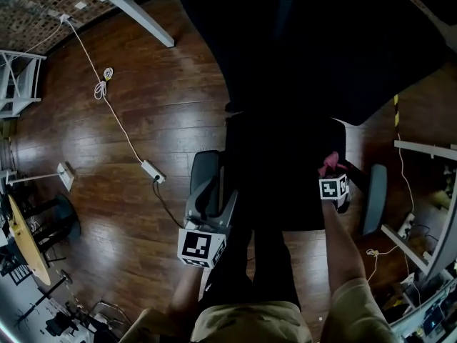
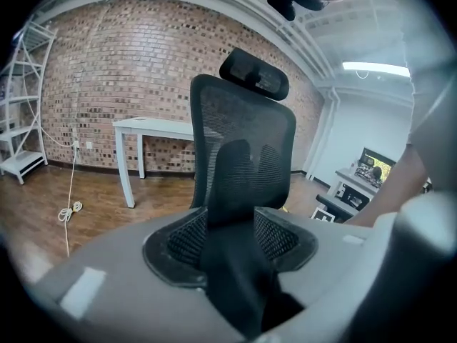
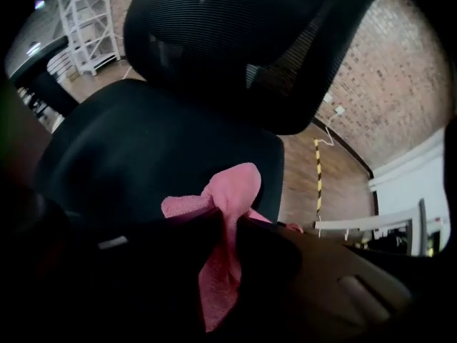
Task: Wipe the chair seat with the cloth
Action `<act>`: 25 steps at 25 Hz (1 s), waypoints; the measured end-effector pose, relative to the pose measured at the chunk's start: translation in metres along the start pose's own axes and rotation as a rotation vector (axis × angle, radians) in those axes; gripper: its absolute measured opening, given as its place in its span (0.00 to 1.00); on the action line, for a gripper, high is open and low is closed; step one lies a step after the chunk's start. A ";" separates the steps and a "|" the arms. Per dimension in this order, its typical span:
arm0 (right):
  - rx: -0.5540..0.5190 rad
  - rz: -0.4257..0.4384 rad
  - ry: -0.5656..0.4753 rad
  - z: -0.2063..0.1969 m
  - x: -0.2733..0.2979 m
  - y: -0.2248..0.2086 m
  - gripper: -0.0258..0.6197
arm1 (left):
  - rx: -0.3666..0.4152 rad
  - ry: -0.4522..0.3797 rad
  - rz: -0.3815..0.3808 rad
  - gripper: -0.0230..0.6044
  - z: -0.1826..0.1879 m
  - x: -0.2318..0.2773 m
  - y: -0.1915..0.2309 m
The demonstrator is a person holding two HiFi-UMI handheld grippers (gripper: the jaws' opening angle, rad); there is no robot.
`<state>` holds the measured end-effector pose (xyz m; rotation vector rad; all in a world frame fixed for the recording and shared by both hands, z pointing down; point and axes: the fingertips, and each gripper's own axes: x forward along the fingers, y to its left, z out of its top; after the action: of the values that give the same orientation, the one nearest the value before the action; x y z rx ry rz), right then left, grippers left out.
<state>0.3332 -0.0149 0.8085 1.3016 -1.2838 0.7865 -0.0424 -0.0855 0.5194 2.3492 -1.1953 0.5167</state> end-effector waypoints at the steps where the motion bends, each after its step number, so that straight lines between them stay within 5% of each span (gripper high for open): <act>1: 0.078 0.022 -0.013 0.006 -0.001 0.013 0.16 | 0.002 -0.002 0.003 0.34 0.001 -0.006 0.005; 4: 0.151 0.335 -0.213 0.064 -0.018 0.120 0.16 | -0.018 -0.011 0.033 0.34 0.001 -0.023 0.024; 7: -0.040 0.701 -0.431 0.127 -0.068 0.267 0.16 | -0.061 -0.019 0.073 0.34 -0.001 -0.032 0.037; 10: -0.191 0.866 -0.468 0.147 -0.104 0.371 0.16 | -0.059 -0.021 0.077 0.34 -0.001 -0.037 0.039; 12: -0.214 0.815 -0.436 0.147 -0.100 0.390 0.16 | -0.045 -0.023 0.084 0.34 0.000 -0.041 0.042; 15: -0.130 0.648 -0.371 0.132 -0.074 0.347 0.16 | -0.063 -0.044 0.097 0.33 0.000 -0.045 0.052; 22: 0.099 0.097 -0.084 -0.020 -0.004 0.062 0.16 | -0.048 -0.060 0.038 0.33 0.006 -0.038 0.030; 25: 0.110 -0.012 -0.068 -0.039 -0.015 -0.004 0.16 | -0.043 -0.059 0.023 0.33 0.004 -0.037 0.024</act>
<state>0.3434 0.0251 0.8005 1.4339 -1.3004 0.8202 -0.0821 -0.0760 0.5022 2.3318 -1.2486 0.4268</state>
